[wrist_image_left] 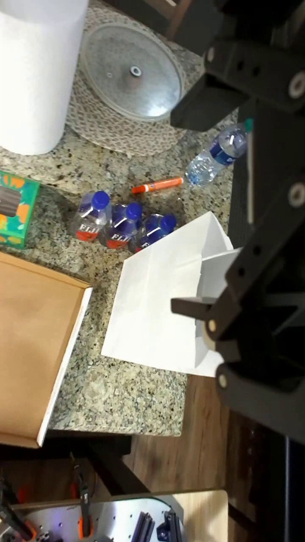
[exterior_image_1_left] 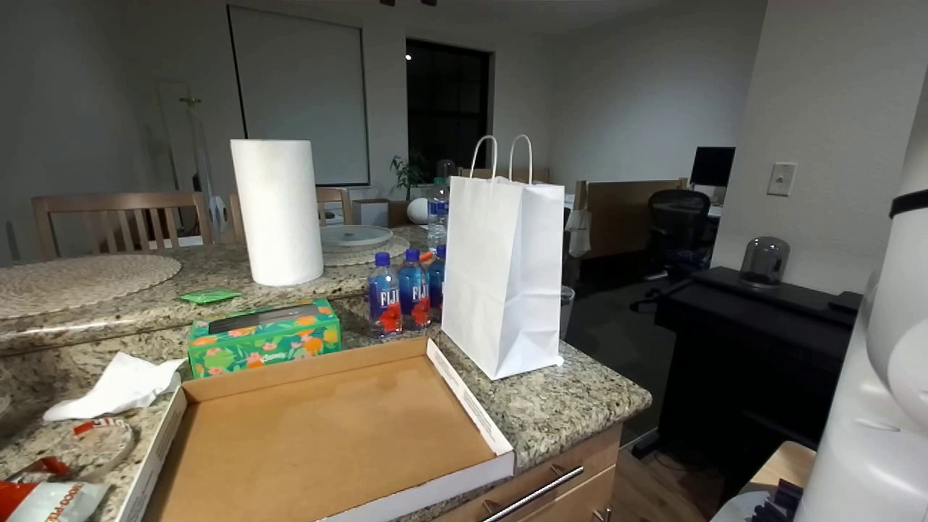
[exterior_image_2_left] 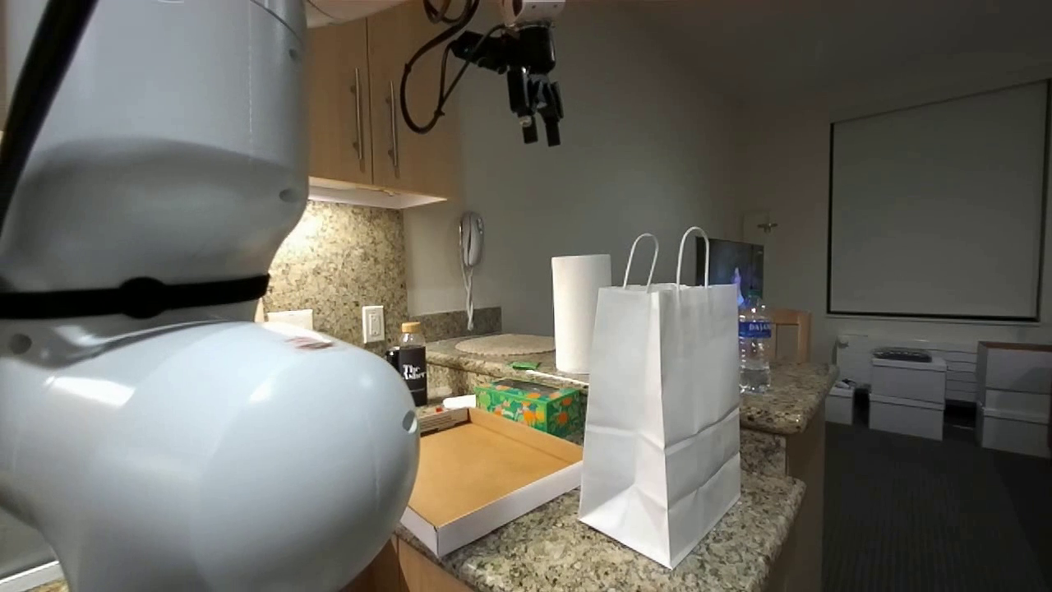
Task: Put the socks in the white bag
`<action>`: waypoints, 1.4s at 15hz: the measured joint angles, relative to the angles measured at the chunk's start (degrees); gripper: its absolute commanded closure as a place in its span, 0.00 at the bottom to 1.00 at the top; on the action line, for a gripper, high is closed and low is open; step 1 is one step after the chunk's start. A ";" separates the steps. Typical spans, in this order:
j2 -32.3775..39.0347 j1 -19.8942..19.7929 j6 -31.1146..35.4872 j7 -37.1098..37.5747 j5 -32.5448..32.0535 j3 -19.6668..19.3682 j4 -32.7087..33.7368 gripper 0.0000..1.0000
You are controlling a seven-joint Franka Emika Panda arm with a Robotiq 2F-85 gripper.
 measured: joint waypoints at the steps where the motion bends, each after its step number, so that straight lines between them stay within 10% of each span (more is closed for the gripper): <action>1: 0.39 0.29 -0.14 -2.26 0.50 0.19 0.20 0.00; 10: 1.38 0.33 -1.54 -12.21 0.84 0.42 1.32 0.00; 21: -5.75 -1.44 -8.16 -46.05 7.17 -1.26 -1.60 0.00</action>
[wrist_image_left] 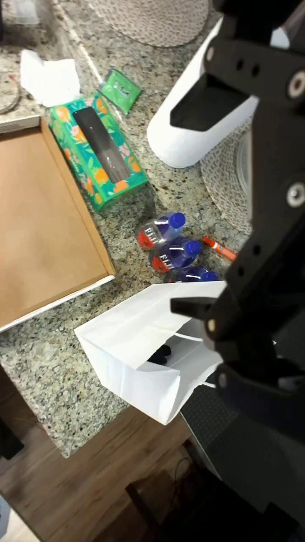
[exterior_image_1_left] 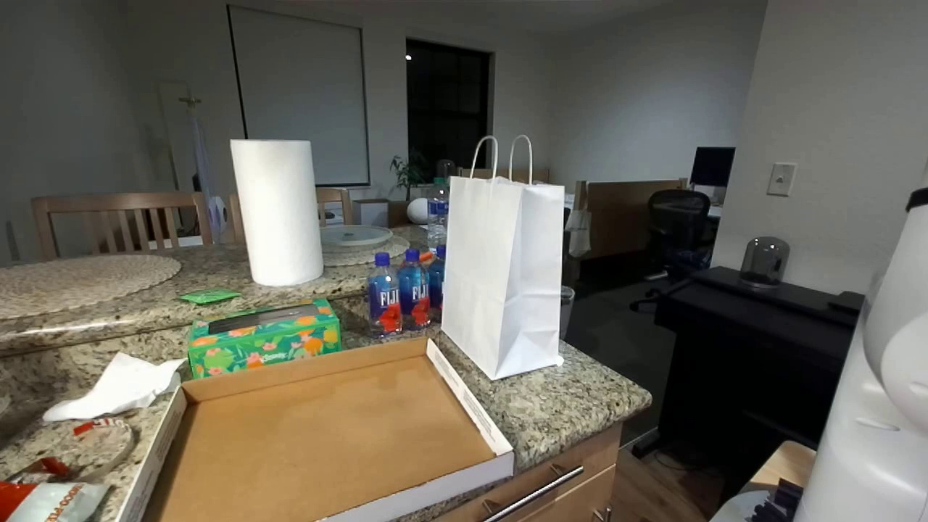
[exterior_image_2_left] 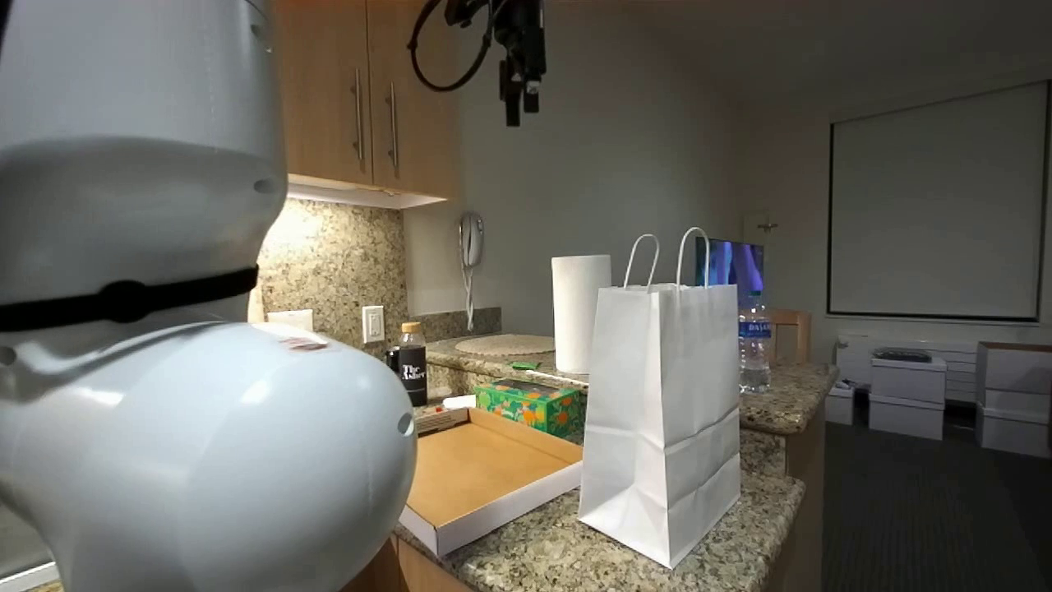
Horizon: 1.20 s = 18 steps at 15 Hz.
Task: Put the socks in the white bag
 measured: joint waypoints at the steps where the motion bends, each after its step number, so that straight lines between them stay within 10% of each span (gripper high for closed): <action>1: -1.72 0.62 -0.54 -1.84 0.00 0.46 -1.88 0.00; 11: -18.44 5.83 -0.65 -20.60 -1.66 6.94 -26.36 0.00; 18: -20.58 5.57 0.25 -23.94 -2.51 7.58 -29.55 0.00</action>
